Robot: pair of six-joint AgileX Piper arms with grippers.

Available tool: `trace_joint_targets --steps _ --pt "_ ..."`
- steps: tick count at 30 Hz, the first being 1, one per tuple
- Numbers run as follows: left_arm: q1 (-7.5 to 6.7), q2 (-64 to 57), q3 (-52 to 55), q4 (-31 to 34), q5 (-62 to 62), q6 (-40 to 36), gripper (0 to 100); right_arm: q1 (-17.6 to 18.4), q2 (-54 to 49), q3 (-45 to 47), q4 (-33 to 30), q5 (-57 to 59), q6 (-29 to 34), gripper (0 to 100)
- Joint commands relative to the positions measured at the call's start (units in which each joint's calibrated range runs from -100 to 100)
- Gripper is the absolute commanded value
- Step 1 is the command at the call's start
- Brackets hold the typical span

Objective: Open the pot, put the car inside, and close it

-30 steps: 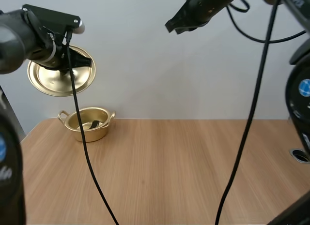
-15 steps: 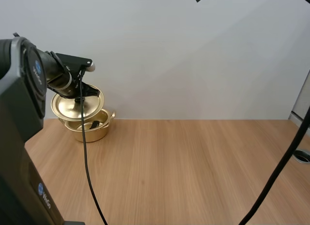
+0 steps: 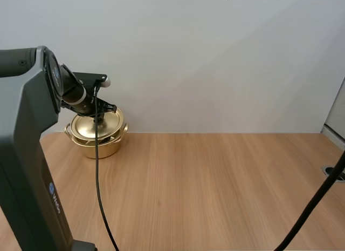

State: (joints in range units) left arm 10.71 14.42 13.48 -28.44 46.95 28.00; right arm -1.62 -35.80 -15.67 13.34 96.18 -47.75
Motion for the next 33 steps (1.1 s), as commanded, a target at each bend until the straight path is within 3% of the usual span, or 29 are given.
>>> trace_joint_targets --steps 1,11,33 --pt "-0.02 1.18 -0.12 -0.07 0.07 0.03 0 -0.06 -0.02 0.05 -0.12 0.22 0.72 0" --pt "-0.02 2.81 -0.12 0.20 -6.64 0.03 0 -0.06 -0.02 0.05 -0.12 2.36 0.77 0" --pt "-0.02 2.81 -0.12 4.37 -1.88 -6.13 3 -0.06 -0.02 0.05 0.00 3.82 0.67 0"
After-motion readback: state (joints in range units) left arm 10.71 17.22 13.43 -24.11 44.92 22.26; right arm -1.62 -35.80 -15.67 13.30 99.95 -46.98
